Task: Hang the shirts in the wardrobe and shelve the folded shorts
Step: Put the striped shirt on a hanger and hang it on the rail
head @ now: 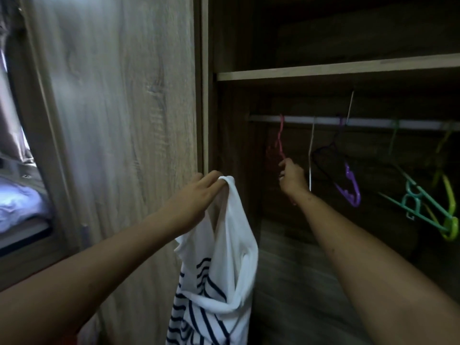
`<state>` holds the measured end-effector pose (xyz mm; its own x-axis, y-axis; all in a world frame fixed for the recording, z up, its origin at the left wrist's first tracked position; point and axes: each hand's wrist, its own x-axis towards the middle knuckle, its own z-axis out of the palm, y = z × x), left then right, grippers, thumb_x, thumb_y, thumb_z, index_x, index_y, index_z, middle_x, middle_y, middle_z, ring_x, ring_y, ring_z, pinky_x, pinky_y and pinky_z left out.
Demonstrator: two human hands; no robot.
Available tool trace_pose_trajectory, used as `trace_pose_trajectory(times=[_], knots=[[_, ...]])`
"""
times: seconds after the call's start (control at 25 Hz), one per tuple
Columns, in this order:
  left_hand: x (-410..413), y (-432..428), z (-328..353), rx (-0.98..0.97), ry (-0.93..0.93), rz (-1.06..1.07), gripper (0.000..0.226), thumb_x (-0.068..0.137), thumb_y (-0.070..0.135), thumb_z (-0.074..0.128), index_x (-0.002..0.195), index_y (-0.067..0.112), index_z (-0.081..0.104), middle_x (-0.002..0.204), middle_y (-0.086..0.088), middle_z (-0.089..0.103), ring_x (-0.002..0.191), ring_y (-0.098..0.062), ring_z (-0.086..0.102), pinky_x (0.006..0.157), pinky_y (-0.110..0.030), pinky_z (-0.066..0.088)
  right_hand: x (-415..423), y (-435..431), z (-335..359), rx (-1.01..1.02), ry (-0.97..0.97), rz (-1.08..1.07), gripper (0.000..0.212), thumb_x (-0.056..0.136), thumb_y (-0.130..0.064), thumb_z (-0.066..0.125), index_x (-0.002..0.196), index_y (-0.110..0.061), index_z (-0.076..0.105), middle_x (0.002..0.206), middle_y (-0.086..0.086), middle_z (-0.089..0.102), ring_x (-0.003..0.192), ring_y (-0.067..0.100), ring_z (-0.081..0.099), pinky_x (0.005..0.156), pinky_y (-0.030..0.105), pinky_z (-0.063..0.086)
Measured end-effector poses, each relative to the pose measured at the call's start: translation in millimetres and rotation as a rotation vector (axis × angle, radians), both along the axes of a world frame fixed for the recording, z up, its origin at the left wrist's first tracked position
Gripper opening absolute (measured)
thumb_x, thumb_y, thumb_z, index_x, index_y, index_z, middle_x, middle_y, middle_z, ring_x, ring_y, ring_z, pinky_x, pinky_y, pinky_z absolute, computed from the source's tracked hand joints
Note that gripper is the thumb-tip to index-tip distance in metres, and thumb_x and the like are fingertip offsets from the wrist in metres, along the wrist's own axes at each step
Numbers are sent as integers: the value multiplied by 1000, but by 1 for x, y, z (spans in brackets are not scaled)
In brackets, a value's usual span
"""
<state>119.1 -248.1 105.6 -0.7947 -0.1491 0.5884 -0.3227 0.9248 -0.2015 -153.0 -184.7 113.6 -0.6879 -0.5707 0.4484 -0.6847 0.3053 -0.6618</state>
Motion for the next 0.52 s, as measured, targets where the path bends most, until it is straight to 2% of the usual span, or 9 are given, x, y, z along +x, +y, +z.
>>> trace_pose_trajectory(times=[0.04, 0.12, 0.24, 0.28, 0.36, 0.44, 0.52], knots=[[2, -2, 0, -12, 13, -1, 68, 78, -3, 61, 141, 11, 38, 140, -11, 43, 115, -26, 51, 91, -33, 51, 1, 0, -2, -108, -44, 20, 39, 87, 8, 41, 123, -8, 48, 99, 12, 55, 80, 22, 55, 60, 23, 44], [3, -7, 0, -21, 56, -15, 64, 76, -4, 63, 136, 8, 44, 133, -13, 49, 110, -26, 56, 88, -30, 52, 7, 5, -3, -256, -30, 3, 45, 85, 11, 39, 124, -10, 47, 96, 10, 54, 80, 21, 54, 59, 21, 40], [1, -9, 2, 43, 103, -45, 56, 77, -7, 59, 130, 7, 47, 126, -12, 52, 101, -22, 57, 80, -23, 50, 19, 26, -19, -467, 32, 28, 41, 87, 11, 41, 124, -6, 46, 91, 6, 55, 72, 14, 53, 51, 5, 37], [-2, -8, 3, 52, 110, -48, 54, 77, -7, 56, 128, 8, 47, 125, -11, 51, 99, -20, 57, 78, -23, 51, 23, 34, -30, -553, 42, 61, 39, 88, 10, 43, 124, -4, 45, 86, 4, 55, 66, 11, 53, 51, 3, 38], [-8, -6, 3, 69, 105, -50, 49, 79, -4, 52, 125, 10, 47, 123, -9, 50, 91, -17, 56, 69, -20, 48, 27, 45, -61, -661, 31, 94, 41, 87, 8, 48, 125, -6, 42, 78, 5, 56, 61, 11, 54, 54, 10, 42], [-17, -3, 3, 121, 106, -50, 42, 82, 1, 49, 122, 11, 47, 122, -6, 47, 84, -14, 52, 61, -14, 39, 30, 52, -85, -619, -33, 104, 46, 86, 4, 52, 128, -10, 39, 73, 9, 60, 61, 18, 58, 57, 26, 47], [-28, 1, 3, 197, 101, -52, 36, 87, 4, 47, 122, 10, 45, 122, -5, 44, 83, -14, 49, 59, -15, 35, 29, 57, -97, -528, -118, 110, 43, 87, 3, 52, 126, -13, 45, 66, 3, 62, 57, 9, 59, 59, 30, 47]])
